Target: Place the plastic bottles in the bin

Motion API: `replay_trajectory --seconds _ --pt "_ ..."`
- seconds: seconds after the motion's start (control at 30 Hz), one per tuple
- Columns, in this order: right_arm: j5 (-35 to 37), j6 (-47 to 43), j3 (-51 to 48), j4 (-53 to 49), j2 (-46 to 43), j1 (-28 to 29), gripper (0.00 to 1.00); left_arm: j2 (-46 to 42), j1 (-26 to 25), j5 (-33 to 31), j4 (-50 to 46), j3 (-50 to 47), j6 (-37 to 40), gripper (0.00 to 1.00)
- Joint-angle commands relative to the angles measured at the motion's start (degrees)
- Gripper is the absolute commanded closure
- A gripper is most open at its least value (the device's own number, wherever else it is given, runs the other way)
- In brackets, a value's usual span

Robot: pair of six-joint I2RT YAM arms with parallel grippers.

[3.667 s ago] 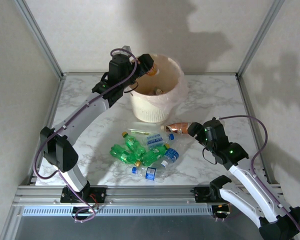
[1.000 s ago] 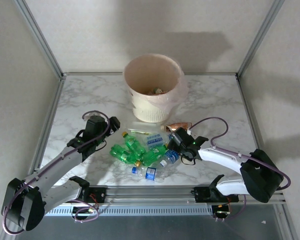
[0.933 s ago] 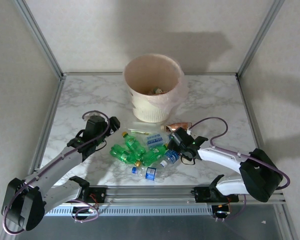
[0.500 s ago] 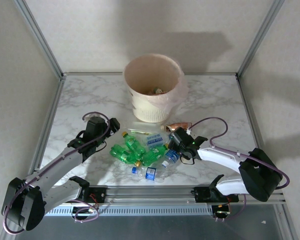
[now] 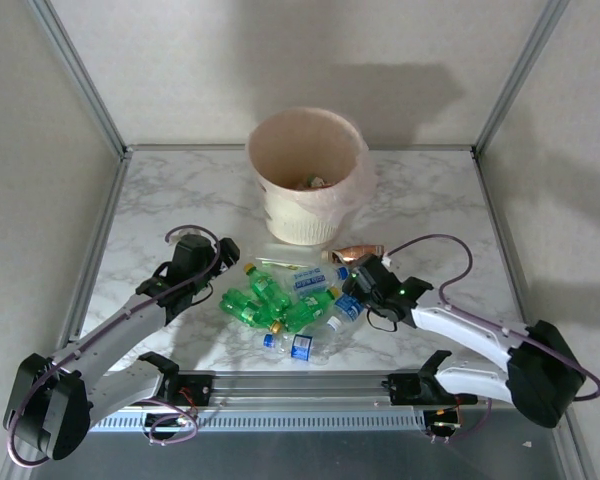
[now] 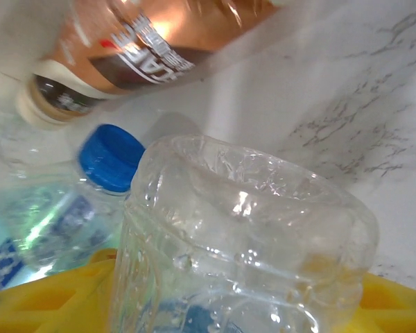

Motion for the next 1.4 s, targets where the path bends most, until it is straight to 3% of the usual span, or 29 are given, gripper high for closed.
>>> replay_trajectory --seconds 0.0,0.27,0.53,1.03,1.37 --pt "3.3 -0.5 -0.9 -2.0 -5.6 0.4 0.41 -0.9 0.6 0.0 -0.5 -0.5 -1.0 0.15" --pt "6.6 -4.6 5.4 -7.7 -13.6 0.4 0.41 -0.9 0.7 0.3 -0.7 -0.7 -1.4 0.15" --pt "8.4 -14.4 21.8 -8.0 -12.0 0.4 0.41 -0.6 0.7 0.5 -0.3 -1.1 -1.5 0.15" --pt "9.9 -30.9 57.3 -1.3 10.5 -1.5 0.38 0.8 0.7 1.7 1.0 -1.2 -1.7 0.16" --pt "3.2 -33.4 72.3 -1.3 25.9 -9.5 0.37 0.7 0.9 1.4 -0.2 0.1 -0.7 0.16"
